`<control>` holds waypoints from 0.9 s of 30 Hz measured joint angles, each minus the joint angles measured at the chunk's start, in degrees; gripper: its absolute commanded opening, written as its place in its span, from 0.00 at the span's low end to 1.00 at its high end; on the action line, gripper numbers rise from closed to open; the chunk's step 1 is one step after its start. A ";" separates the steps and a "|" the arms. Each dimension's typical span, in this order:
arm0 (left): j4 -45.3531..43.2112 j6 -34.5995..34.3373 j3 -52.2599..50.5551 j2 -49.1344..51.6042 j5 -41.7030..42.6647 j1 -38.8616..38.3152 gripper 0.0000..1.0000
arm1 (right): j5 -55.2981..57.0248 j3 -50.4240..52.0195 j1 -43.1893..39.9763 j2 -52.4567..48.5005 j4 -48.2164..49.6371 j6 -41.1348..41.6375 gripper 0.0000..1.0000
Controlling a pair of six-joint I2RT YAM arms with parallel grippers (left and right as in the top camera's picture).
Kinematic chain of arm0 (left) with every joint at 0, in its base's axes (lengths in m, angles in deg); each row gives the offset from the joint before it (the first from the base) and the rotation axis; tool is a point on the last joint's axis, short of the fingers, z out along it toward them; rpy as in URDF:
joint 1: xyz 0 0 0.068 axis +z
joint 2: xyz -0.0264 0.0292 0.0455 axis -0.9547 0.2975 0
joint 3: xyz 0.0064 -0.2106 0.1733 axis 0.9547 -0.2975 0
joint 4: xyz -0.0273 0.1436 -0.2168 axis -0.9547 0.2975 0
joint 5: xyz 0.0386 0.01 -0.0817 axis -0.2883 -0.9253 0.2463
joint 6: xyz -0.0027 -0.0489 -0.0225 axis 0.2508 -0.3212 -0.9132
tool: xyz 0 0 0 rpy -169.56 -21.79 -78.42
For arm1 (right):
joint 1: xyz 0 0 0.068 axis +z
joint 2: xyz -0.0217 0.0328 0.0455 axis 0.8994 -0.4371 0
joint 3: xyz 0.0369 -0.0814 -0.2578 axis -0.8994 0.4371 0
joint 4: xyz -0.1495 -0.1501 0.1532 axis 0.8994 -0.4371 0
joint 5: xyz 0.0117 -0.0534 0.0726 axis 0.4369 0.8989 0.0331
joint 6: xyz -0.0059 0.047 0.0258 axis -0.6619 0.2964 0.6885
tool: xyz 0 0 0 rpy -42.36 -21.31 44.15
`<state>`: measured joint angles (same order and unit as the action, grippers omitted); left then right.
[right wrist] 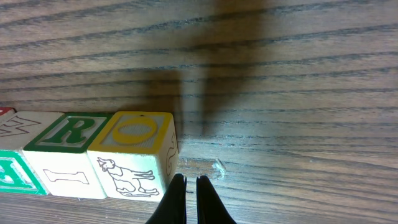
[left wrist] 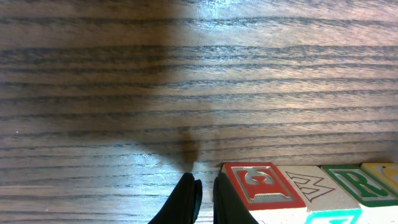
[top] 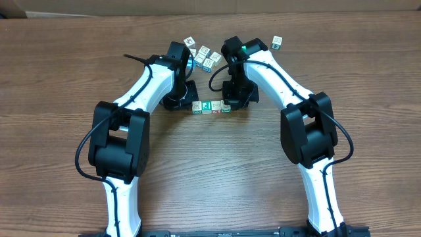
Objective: Form a horizontal line
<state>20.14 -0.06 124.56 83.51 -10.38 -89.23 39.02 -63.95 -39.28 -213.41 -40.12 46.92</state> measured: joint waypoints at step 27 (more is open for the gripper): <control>-0.13 0.20 0.00 0.00 -0.76 0.00 0.10 | 0.37 0.00 0.00 0.00 0.04 0.04 0.04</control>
<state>20.01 0.14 124.56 83.51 -11.15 -89.23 39.39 -63.95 -39.28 -213.41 -40.08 46.96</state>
